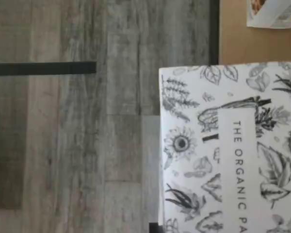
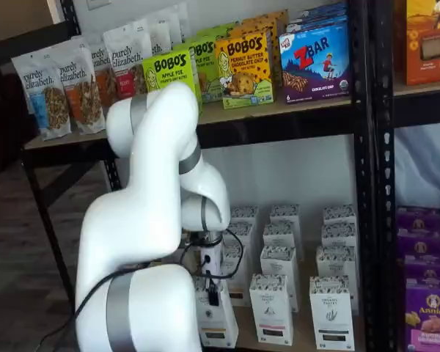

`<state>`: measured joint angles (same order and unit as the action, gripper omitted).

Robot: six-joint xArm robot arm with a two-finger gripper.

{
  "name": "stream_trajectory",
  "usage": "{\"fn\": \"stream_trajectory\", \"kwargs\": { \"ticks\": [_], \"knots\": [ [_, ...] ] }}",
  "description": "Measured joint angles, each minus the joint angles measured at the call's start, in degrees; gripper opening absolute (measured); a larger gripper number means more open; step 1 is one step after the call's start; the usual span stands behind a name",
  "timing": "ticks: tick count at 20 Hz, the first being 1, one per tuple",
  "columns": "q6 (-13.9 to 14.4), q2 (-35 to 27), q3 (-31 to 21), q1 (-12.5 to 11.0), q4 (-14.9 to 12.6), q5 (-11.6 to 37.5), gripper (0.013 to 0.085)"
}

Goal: Pick up the white box with a yellow strip in the middle, on the bottom shelf, the fourth box from the left

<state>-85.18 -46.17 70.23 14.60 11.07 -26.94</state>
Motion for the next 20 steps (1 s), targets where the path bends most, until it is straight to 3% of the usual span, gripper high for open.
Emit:
{"fn": "stream_trajectory", "kwargs": {
  "ticks": [5, 12, 18, 20],
  "knots": [
    [-0.16, 3.64, -4.74, 0.83, 0.98, -0.22, 0.0490],
    [2.89, 8.45, -11.50, 1.99, -1.20, 1.34, 0.0490],
    [-1.87, 14.52, -16.54, 2.23, 4.28, -1.62, 0.0490],
    [-2.21, 16.74, -18.09, 1.95, 4.48, -2.51, 0.0490]
  ]
}}
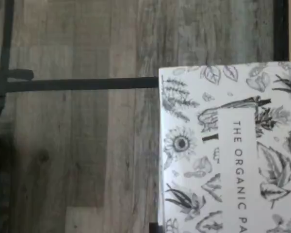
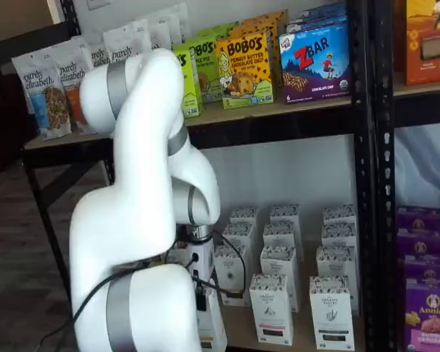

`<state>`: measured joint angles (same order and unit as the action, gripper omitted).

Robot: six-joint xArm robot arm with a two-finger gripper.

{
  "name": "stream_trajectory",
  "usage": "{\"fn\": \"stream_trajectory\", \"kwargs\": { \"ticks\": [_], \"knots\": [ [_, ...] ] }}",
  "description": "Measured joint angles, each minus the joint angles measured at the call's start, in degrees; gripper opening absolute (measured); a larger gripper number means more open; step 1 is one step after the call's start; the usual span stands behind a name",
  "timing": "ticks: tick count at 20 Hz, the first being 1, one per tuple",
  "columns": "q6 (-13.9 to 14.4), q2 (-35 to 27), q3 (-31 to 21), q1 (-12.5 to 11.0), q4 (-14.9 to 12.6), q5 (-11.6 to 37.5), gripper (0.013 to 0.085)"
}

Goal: Pick up the white box with a yellow strip in the middle, on the bottom shelf, the fourth box from the left

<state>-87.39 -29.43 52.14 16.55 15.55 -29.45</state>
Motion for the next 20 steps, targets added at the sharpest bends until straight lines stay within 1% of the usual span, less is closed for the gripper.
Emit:
{"fn": "stream_trajectory", "kwargs": {
  "ticks": [2, 4, 11, 16, 20],
  "knots": [
    [0.93, 2.45, -1.78, -0.33, -1.27, -0.85, 0.0490],
    [1.34, 4.37, -3.13, -0.52, -1.84, -1.67, 0.0490],
    [1.31, 10.85, -6.49, -0.89, -1.80, -6.07, 0.0490],
    [1.09, 15.31, -9.05, -1.21, -1.67, -7.02, 0.0490],
    [0.43, 17.79, -9.87, -1.74, -1.25, -8.99, 0.0490]
  ]
}}
